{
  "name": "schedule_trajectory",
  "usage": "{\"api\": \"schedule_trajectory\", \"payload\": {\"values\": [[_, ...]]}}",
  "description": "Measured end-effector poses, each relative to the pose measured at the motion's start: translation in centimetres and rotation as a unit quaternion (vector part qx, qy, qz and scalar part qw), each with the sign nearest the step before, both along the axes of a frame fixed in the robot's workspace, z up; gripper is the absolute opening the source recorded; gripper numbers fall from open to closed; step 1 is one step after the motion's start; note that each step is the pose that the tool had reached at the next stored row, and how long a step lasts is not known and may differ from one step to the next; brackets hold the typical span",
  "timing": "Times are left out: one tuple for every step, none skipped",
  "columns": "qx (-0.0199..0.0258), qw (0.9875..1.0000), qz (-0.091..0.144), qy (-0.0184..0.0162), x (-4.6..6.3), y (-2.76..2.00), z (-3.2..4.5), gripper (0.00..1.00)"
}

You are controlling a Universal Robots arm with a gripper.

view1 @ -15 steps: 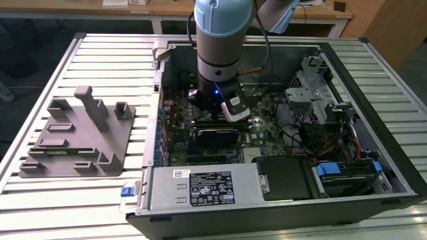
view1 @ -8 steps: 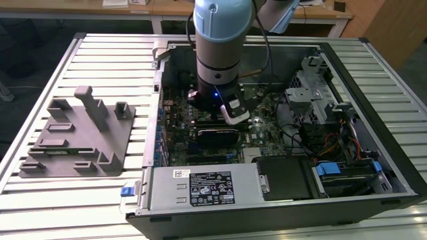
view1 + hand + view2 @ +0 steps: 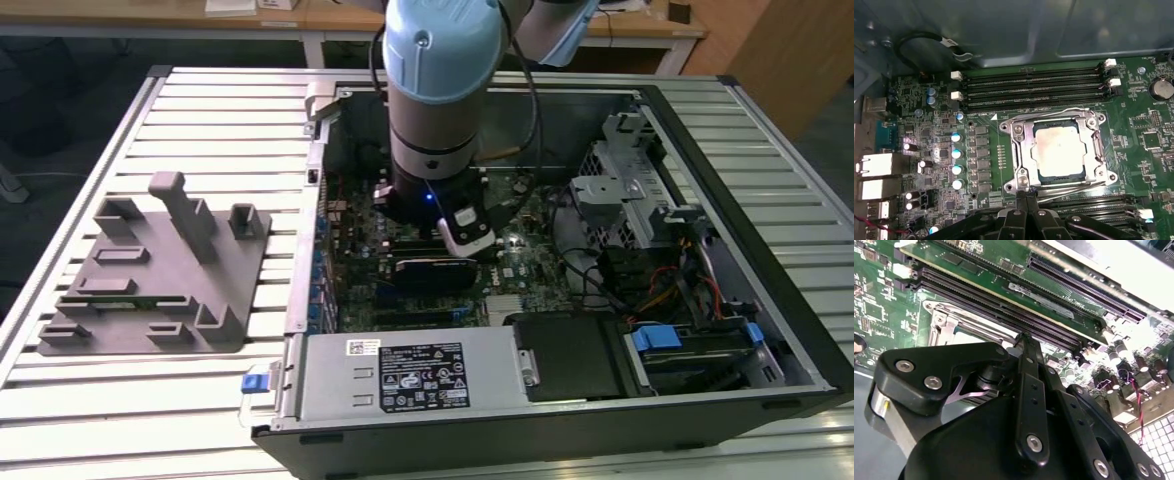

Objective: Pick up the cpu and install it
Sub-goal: 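Install the second cpu locking lever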

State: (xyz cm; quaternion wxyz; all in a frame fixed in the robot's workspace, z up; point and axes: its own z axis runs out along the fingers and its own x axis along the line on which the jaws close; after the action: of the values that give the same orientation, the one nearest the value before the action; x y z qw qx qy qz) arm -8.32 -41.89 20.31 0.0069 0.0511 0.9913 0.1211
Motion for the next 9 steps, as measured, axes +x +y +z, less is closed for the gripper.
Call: {"api": "schedule_trajectory", "payload": {"values": [[0.002, 1.0, 0.0, 0.0, -0.07, -0.05, -0.03, 0.11], [0.0042, 1.0, 0.0, 0.0001, -0.14, -0.1, -0.07, 0.11], [0.0063, 1.0, 0.0, 0.0, -0.2, -0.14, -0.1, 0.11], [0.0083, 1.0, 0.0, 0.0, -0.27, -0.17, -0.14, 0.11], [0.0104, 0.9999, 0.0, 0.0, -0.35, -0.2, -0.19, 0.11], [0.0119, 0.9999, 0.0, 0.0, -0.43, -0.23, -0.24, 0.11], [0.0131, 0.9999, 0.0, 0.0, -0.54, -0.25, -0.29, 0.11], [0.0143, 0.9999, 0.0, 0.0, -0.67, -0.26, -0.34, 0.11], [0.0155, 0.9999, 0.0, 0.0, -0.79, -0.26, -0.42, 0.11]]}}
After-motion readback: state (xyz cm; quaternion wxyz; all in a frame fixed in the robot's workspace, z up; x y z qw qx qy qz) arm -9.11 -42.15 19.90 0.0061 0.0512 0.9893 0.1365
